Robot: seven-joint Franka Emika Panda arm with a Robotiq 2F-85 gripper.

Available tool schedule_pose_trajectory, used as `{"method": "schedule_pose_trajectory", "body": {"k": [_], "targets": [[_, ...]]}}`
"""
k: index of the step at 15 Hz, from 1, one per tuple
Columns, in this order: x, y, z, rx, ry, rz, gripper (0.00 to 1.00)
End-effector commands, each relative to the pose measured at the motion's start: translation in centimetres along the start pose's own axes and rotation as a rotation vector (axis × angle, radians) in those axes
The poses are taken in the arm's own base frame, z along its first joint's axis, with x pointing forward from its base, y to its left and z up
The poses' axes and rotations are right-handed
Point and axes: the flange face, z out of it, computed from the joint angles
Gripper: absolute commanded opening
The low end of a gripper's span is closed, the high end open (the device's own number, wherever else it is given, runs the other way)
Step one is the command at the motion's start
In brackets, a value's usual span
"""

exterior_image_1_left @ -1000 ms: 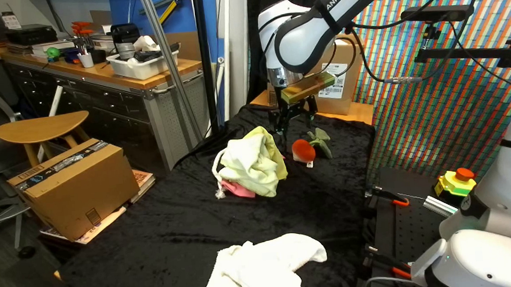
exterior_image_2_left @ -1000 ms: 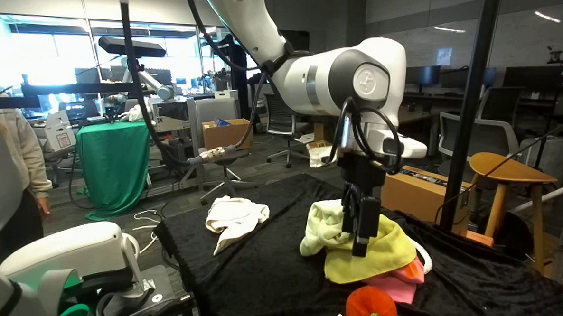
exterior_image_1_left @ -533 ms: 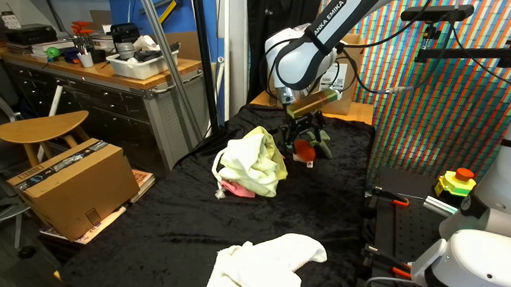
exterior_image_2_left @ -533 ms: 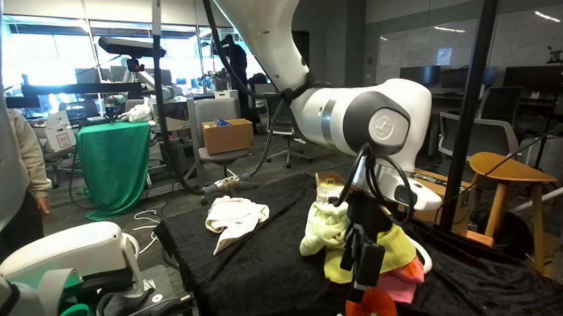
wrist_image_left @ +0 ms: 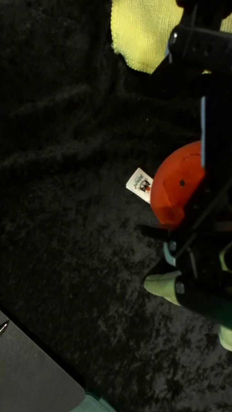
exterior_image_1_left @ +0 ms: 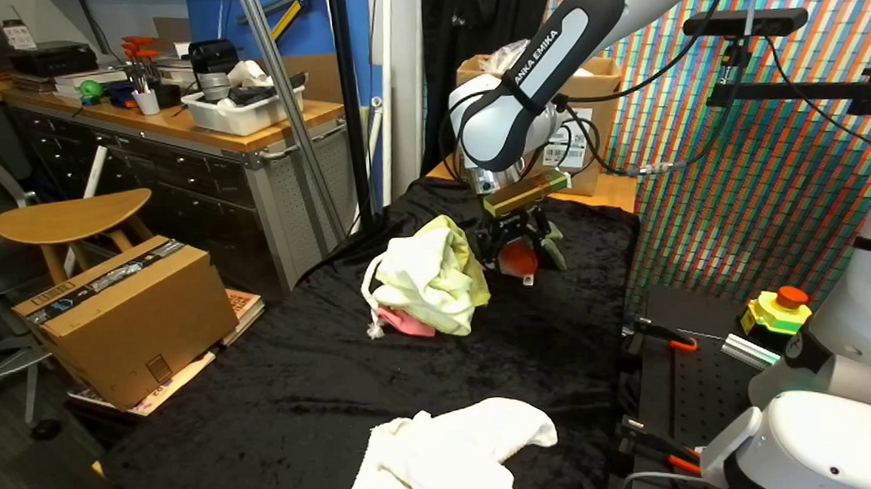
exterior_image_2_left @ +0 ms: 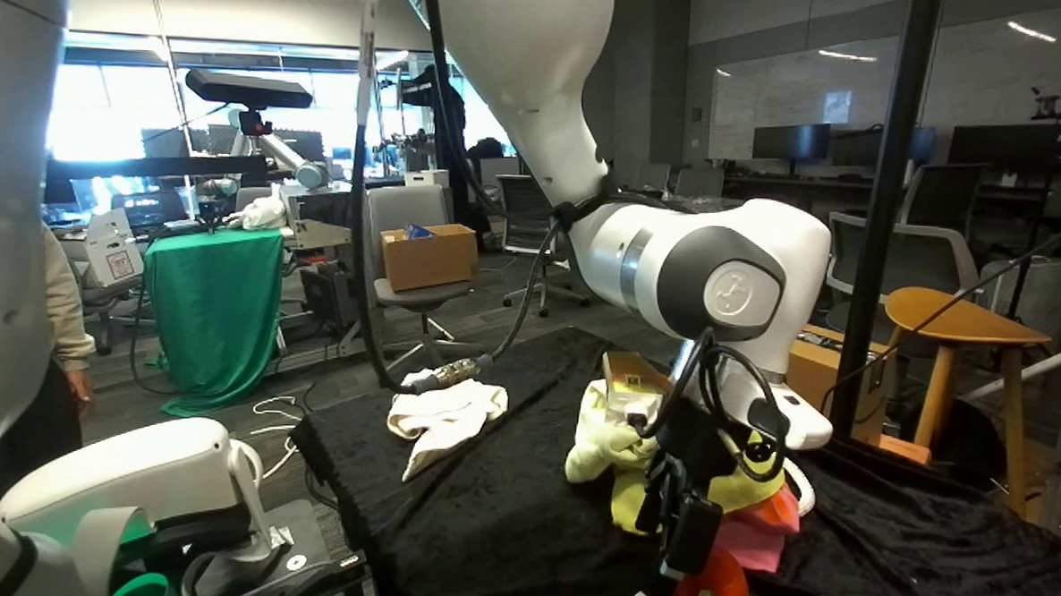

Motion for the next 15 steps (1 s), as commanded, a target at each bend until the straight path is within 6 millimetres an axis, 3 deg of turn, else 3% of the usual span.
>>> {"method": "schedule_pose_trajectory", "body": {"k": [1,10,11,12,13,15], "targets": [[2.1,0.3,-0.3,0.018,0.014,0.014,1.00],[5.9,2.3,-1.2,0.023,0.059,0.092,1.00],[6.1,2.4,-1.1,0.023,0.057,0.095,0.86],[6.2,2.5,-1.0,0.023,0.055,0.098,0.82],[6.4,2.4,-0.9,0.026,0.053,0.098,0.71],[6.7,2.3,-0.7,0.024,0.050,0.100,0.57]]}}
